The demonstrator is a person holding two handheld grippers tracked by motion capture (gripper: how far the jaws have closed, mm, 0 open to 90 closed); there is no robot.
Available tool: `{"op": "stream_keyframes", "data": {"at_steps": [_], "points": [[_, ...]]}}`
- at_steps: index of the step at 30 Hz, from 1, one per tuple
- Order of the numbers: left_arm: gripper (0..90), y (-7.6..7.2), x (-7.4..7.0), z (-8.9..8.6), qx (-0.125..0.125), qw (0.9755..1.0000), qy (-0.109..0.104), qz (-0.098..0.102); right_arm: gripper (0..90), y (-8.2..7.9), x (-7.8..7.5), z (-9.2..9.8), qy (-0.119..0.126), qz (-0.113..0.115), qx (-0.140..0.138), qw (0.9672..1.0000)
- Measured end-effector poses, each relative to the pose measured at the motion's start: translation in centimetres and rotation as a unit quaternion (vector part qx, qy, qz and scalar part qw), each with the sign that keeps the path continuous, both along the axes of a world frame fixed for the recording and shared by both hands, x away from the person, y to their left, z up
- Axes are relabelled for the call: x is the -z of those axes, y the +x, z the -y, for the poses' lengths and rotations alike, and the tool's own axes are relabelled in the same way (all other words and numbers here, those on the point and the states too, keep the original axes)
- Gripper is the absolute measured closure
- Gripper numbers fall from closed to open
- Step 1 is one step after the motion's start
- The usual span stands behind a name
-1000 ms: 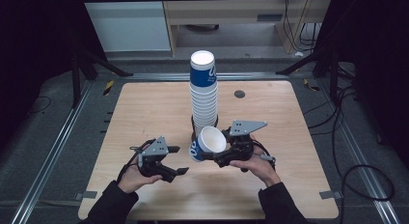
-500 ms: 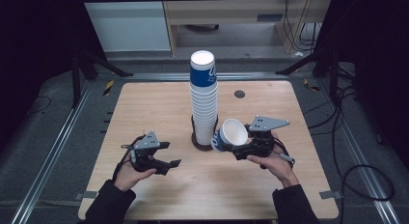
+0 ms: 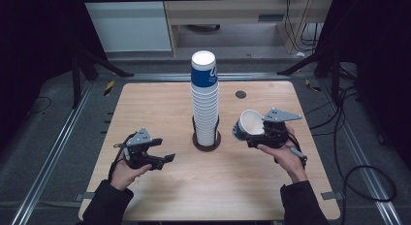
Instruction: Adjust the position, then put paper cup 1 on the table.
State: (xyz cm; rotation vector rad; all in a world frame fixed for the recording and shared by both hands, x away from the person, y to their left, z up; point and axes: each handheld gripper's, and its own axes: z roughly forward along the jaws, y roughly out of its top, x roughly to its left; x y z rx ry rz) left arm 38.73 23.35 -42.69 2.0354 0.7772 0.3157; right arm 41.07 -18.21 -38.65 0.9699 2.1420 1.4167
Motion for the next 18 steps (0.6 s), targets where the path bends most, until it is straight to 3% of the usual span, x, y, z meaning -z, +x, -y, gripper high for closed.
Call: {"op": "stream_keyframes", "data": {"at_steps": [9,14,18], "points": [[18.7,0.2,0.0,-0.4,-0.013,0.9999,0.002,-0.003,19.4,1.4,0.2,0.9,-0.029,-0.009,0.062,0.9976],[18.6,0.3,0.1,-0.6,-0.015,0.9999,0.004,-0.005,19.3,2.5,1.0,1.6,-0.051,-0.021,0.086,0.9948],[18.5,0.4,0.1,-1.0,-0.025,0.9997,0.005,-0.005,19.3,3.7,2.0,2.5,-0.071,-0.035,0.111,0.9907]]}}
